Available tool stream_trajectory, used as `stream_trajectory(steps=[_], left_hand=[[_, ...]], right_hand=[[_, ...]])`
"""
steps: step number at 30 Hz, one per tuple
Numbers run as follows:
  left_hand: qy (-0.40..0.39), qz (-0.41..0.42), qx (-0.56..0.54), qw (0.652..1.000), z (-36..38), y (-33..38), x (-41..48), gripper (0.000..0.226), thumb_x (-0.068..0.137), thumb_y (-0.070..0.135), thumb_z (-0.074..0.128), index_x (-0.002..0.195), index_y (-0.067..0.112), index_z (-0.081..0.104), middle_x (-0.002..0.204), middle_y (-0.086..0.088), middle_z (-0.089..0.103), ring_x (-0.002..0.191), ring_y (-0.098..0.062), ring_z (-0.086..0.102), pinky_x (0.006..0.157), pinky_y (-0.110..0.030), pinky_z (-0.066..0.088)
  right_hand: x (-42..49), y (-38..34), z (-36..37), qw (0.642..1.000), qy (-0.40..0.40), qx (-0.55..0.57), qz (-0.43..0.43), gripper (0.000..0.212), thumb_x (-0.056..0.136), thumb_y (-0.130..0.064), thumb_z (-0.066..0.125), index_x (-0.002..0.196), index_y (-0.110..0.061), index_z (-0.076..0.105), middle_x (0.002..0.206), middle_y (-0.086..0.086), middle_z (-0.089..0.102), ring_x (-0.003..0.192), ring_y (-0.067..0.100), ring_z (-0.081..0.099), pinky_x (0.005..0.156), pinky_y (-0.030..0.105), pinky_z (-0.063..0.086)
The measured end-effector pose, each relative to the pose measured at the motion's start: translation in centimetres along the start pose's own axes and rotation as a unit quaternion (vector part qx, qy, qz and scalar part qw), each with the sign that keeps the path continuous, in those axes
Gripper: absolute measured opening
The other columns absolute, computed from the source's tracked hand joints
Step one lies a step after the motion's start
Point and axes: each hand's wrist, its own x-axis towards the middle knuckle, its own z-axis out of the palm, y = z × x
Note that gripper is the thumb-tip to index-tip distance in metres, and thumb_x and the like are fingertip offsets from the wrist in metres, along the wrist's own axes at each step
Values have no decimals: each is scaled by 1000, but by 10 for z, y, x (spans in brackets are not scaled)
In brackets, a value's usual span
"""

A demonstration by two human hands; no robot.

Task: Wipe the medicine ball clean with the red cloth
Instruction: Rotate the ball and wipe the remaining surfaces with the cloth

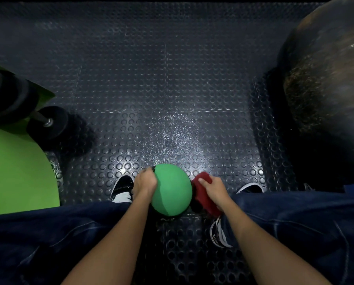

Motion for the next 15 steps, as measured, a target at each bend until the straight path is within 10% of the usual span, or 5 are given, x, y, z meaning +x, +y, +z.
stream_trajectory(steps=[5,11,15], left_hand=[[3,124,40,992,0,12,-5,52,107,44,28,153,21,35,157,-12,37,139,-36,40,116,-57,28],[49,163,29,985,6,6,-10,48,107,40,27,149,22,43,150,-9,47,136,-31,44,115,-53,32],[38,215,-2,976,5,-15,-10,56,101,49,27,146,25,49,154,-1,46,140,-24,40,115,-49,32]], right_hand=[[6,-74,-15,994,40,20,-99,30,93,-31,56,118,-14,62,93,-2,65,87,19,63,85,37,50],[2,-113,41,929,-159,-185,-278,32,90,-34,60,121,-28,60,117,-8,63,104,9,56,95,33,47],[19,-100,40,976,-94,-82,-180,30,93,-30,58,116,-12,64,104,6,69,89,14,60,86,31,50]])
